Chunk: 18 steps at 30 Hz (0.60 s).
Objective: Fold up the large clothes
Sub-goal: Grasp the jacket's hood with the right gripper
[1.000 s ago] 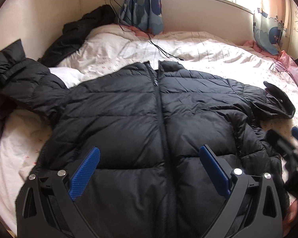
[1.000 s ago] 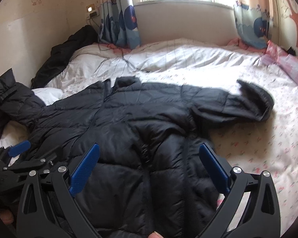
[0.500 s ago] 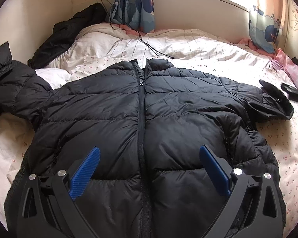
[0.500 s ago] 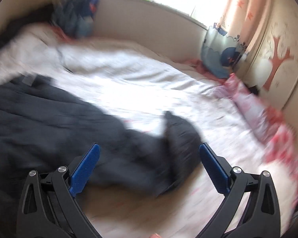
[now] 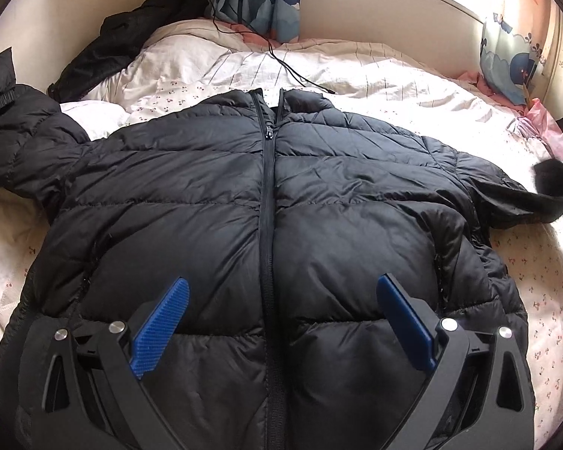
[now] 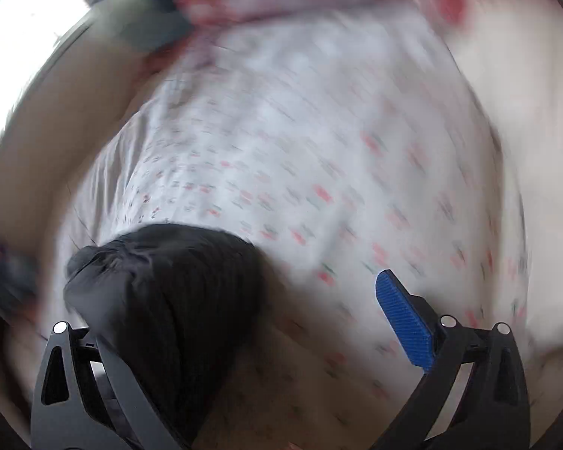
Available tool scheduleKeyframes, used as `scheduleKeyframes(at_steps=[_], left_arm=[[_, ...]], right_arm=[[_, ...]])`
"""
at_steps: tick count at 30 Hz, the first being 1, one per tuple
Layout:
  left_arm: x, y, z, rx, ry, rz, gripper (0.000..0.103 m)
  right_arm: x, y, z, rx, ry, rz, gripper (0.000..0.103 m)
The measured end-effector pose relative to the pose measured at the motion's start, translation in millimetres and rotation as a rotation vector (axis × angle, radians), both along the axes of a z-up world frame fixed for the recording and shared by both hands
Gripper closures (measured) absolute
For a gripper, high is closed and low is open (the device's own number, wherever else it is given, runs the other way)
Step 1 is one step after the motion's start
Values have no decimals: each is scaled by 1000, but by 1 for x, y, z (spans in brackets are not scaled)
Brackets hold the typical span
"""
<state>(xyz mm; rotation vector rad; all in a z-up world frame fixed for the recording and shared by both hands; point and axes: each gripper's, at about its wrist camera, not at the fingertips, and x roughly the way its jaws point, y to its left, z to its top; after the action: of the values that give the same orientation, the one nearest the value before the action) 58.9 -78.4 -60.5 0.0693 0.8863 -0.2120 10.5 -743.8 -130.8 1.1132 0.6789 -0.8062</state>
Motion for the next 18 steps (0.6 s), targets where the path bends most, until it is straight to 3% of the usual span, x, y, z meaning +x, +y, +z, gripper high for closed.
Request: scheduleKeyframes(at_steps=[1, 3, 6, 9, 11, 14, 16, 18], left_arm=[[1, 0, -1, 3, 2, 1, 7], [1, -1, -1, 5, 2, 5, 7], [0, 0, -1, 5, -2, 12, 7], [1, -1, -2, 10, 3, 12, 7], [1, -1, -3, 12, 5, 12, 7], [3, -1, -5, 15, 6, 11, 7], [3, -1, -5, 13, 11, 13, 7], [4, 0, -5, 8, 11, 14, 7]], right_arm=[[-16, -8, -8, 44, -23, 10, 6], [-36, -10, -9, 3, -40, 97, 7], [-38, 2, 3, -57, -54, 236, 7], [-35, 2, 10, -73, -87, 282, 7], [-27, -10, 1, 7, -117, 270, 7], [-41, -17, -18, 167, -165, 138, 7], [-60, -8, -26, 251, -314, 54, 7], [-70, 14, -26, 268, -368, 115, 7]])
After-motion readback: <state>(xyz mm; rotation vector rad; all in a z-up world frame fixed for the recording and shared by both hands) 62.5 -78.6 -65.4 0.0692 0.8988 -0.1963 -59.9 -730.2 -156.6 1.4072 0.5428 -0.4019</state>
